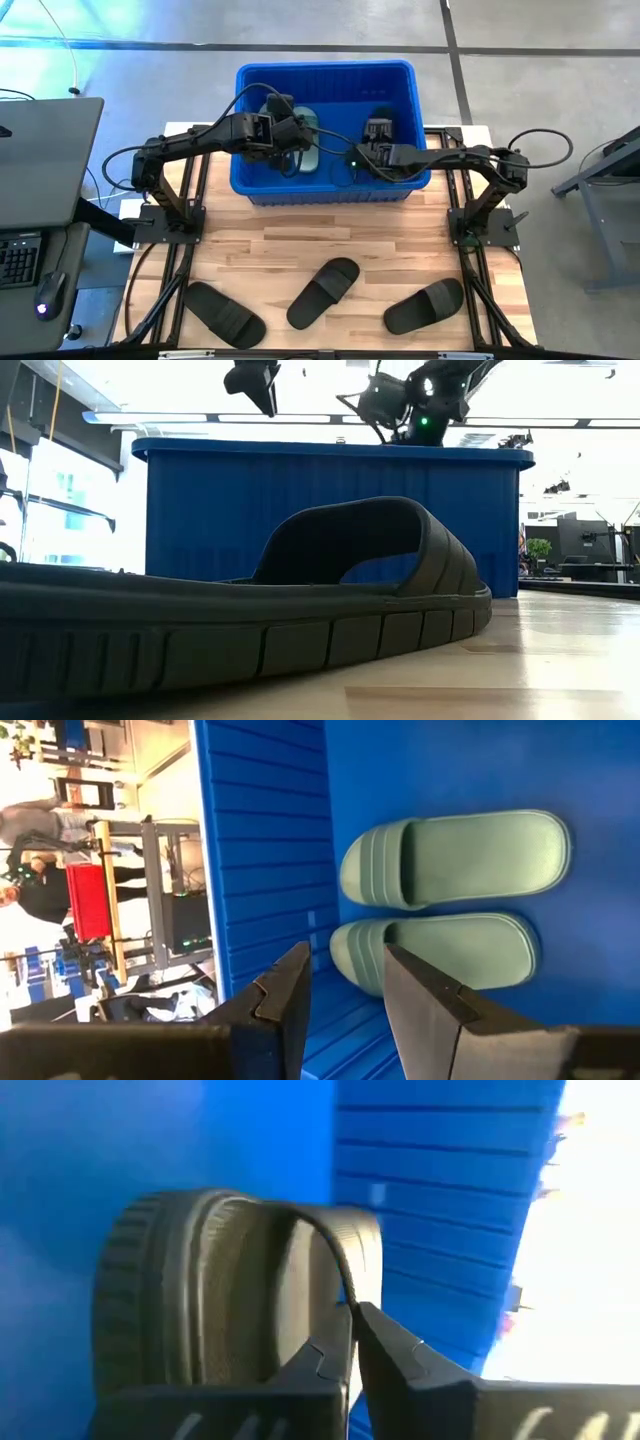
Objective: Pick and place slides into bin
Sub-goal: Put the black slide into the blue bin
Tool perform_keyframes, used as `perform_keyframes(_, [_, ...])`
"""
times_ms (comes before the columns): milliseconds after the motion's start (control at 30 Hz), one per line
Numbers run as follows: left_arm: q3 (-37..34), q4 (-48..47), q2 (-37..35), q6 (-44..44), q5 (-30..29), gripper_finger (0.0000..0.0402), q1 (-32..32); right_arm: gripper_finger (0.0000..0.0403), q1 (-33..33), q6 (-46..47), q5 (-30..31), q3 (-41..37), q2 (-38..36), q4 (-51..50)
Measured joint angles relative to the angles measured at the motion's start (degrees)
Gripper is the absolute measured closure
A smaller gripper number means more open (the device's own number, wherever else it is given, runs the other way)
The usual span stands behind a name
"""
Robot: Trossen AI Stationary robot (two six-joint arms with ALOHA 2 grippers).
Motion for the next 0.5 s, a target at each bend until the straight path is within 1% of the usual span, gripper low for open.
perform_keyframes(67, [0.0,0.0,0.0,0.0,0.0,0.0291,0.0,0.0402,-2.0,2.0,-4.6,0.0,0.0,0.0])
perform_keyframes(167, [0.0,0.0,0.0,-0.1,1.6,0.0291,0.0,0.0402,-4.3,5.4,-9.2,0.0,0.0,-0.2])
perform_keyframes(267, [0.0,0.0,0.0,0.0,2.6,0.0291,0.0,0.0397,-5.5,3.9,-13.0,0.0,0.0,-0.8])
perform_keyframes(367, [0.0,0.0,0.0,-0.1,2.6,0.0291,0.0,0.0382,-6.4,3.3,-14.3,0.0,0.0,-1.2])
perform_keyframes(500, [0.0,0.0,0.0,-0.1,2.6,0.0291,0.0,0.0339,-7.6,5.4,-14.5,0.0,0.0,-3.8])
